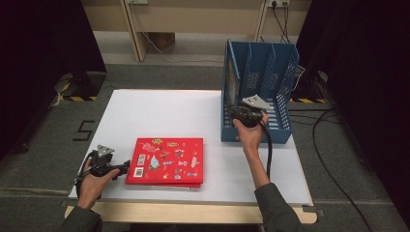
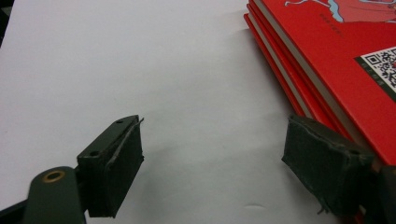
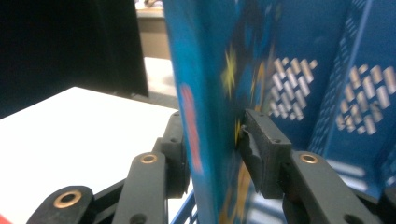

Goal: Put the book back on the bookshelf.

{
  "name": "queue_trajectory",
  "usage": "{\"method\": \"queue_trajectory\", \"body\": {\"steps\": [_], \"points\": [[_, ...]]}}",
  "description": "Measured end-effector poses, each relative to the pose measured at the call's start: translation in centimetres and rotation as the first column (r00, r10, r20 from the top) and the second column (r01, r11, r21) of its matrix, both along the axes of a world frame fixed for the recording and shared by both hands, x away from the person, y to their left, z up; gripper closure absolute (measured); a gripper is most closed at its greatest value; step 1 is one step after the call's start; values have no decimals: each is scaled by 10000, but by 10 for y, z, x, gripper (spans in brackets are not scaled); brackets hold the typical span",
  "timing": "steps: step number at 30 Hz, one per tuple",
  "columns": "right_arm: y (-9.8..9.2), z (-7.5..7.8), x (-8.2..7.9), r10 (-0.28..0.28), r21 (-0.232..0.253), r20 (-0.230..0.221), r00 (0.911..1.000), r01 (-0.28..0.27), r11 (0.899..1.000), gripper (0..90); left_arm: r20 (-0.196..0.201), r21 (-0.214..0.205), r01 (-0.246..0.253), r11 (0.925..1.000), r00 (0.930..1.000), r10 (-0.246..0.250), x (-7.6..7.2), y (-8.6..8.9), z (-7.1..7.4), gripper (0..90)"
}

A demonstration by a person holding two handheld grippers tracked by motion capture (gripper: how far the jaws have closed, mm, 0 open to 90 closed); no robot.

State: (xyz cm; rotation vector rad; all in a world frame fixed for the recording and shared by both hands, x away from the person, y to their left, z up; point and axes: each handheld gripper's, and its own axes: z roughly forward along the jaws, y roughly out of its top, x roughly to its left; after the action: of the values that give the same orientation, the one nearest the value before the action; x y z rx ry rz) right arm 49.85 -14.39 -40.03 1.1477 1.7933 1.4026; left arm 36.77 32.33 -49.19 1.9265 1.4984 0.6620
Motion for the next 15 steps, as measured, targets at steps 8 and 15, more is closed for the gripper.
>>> {"method": "queue_trajectory", "body": {"steps": [8, 15], "points": [[16, -1, 5, 153, -290, 13, 9999, -153, 9995, 599, 6, -7, -18, 10000, 10000, 18, 0, 1, 0, 188], [21, -1, 18, -2, -232, -109, 9999, -1, 9997, 593, -12, -15, 43, 10000, 10000, -43, 0, 0, 0, 188]]}}
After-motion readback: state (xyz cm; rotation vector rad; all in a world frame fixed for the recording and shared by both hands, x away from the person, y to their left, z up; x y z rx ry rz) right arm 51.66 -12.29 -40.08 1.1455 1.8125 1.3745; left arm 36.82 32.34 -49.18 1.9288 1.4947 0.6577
